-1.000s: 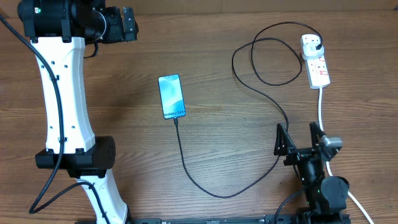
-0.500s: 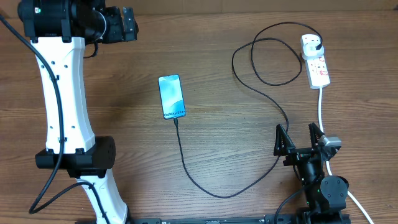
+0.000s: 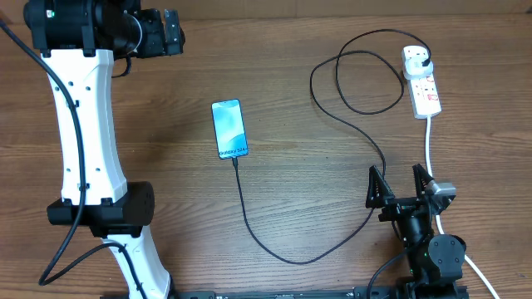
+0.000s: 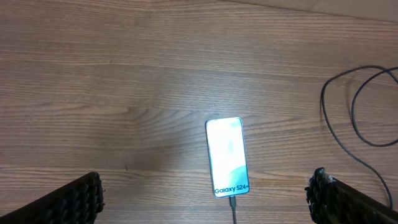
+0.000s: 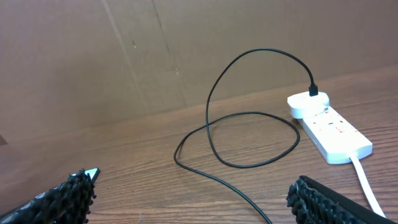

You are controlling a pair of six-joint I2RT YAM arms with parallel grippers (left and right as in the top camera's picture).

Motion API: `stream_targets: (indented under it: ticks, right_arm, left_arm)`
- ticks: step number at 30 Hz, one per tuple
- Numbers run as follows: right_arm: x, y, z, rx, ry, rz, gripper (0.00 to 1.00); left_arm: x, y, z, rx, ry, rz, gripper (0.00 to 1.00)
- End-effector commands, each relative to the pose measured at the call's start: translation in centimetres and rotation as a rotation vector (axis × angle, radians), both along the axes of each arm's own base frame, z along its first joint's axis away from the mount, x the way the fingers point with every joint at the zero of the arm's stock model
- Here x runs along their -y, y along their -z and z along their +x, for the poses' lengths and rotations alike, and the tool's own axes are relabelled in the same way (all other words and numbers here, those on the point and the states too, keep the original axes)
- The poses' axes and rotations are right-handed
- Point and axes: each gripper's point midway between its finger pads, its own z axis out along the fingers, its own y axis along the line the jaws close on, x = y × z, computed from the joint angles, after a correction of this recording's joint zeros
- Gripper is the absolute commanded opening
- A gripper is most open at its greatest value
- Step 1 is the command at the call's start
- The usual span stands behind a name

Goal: Plug charger to phone and switch on socket

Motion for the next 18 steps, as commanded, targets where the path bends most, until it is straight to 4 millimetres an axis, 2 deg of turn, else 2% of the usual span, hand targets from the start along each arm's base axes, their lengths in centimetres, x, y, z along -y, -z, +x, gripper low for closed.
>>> stream_targets:
  ticks: [1,5,10,18]
  right_arm:
    - [0.1,0.1,0.0,0.006,0.008,0.004,1.00]
    - [0.1,0.1,0.0,0.006,0.008,0.004,1.00]
    - [0.1,0.1,0.0,0.006,0.008,0.004,1.00]
    - [0.1,0.1,0.0,0.006,0.008,0.004,1.00]
  left_arm:
    - [-1.5,0.7,-0.3,-0.028,-0.015,0.093,1.00]
    - [-2.0,1.0,-0.5,-0.043,-0.029,0.121,0.99]
    - [-1.7,2.8,-2.3,-0.101,-0.027,0.103,1.00]
    - [0.3,4.8,-2.7,0.125,0.026,-0.005,1.00]
